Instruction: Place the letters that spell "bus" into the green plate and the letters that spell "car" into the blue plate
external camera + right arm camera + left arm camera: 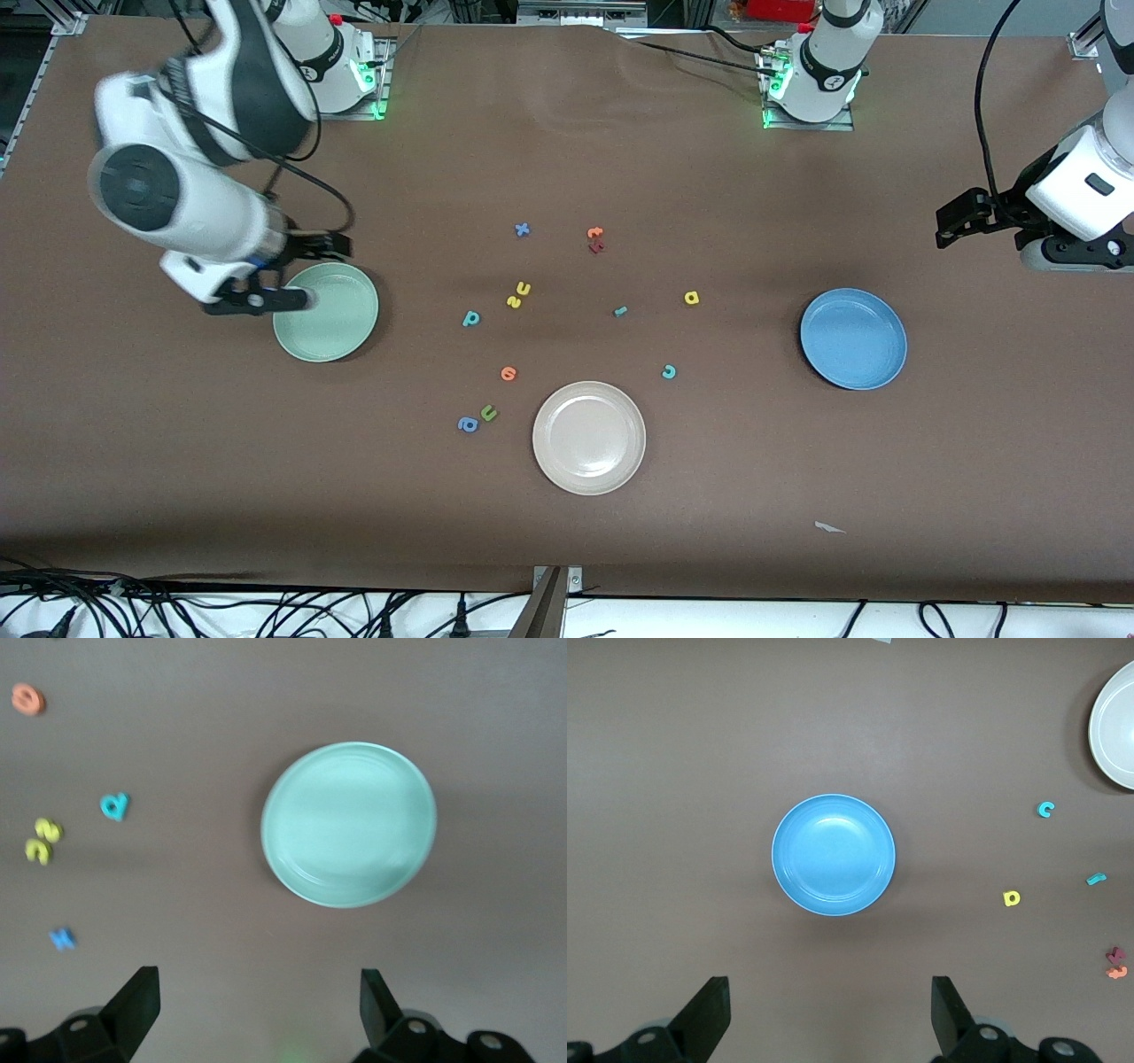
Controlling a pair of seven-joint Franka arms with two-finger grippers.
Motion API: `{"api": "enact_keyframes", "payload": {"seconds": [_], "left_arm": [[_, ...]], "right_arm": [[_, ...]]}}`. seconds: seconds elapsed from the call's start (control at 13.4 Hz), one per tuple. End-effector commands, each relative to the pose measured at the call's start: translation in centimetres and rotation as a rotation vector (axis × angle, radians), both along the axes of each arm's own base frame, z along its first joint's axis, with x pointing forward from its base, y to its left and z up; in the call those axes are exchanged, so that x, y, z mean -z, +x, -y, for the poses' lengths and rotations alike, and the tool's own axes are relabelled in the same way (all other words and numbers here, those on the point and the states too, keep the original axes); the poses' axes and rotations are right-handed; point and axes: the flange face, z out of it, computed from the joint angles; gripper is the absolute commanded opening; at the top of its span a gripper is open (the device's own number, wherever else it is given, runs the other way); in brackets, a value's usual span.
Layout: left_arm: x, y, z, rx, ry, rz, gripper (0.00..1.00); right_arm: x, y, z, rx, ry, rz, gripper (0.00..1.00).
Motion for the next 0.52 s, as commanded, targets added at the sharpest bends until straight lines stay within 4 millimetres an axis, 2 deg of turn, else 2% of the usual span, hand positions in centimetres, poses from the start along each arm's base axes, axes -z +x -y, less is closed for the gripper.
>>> {"api": "enact_keyframes", "payload": {"seconds": [0.0, 0.15, 0.22, 0.37, 0.45], "left_arm": [[0.6, 0.1, 0.2, -0.002, 0.026, 0.002, 1.00], [2.2, 0.9, 0.6, -0.009, 0.027, -0.022, 1.00], [3.5, 1.5, 1.9, 0.011, 0.024, -0.023, 1.00], [7.5, 3.3, 4.4, -0.016, -0.015, -0.043, 1.00], [9.8, 4.3, 5.6, -0.029, -0.041, -0.045, 1.00]], "right_arm": [[3.5, -0.3, -3.7, 0.131, -0.027, 0.023, 1.00], [7.3, -1.1, -5.3, 0.194, -0.015, 0.081, 1.00], [9.4, -2.0, -6.4, 0.241, -0.004, 0.124, 1.00], [13.9, -3.8, -9.0, 0.295, -0.001, 0.156, 0.99], [15.7, -3.9, -9.5, 0.332, -0.011, 0.153, 0.99]]}}
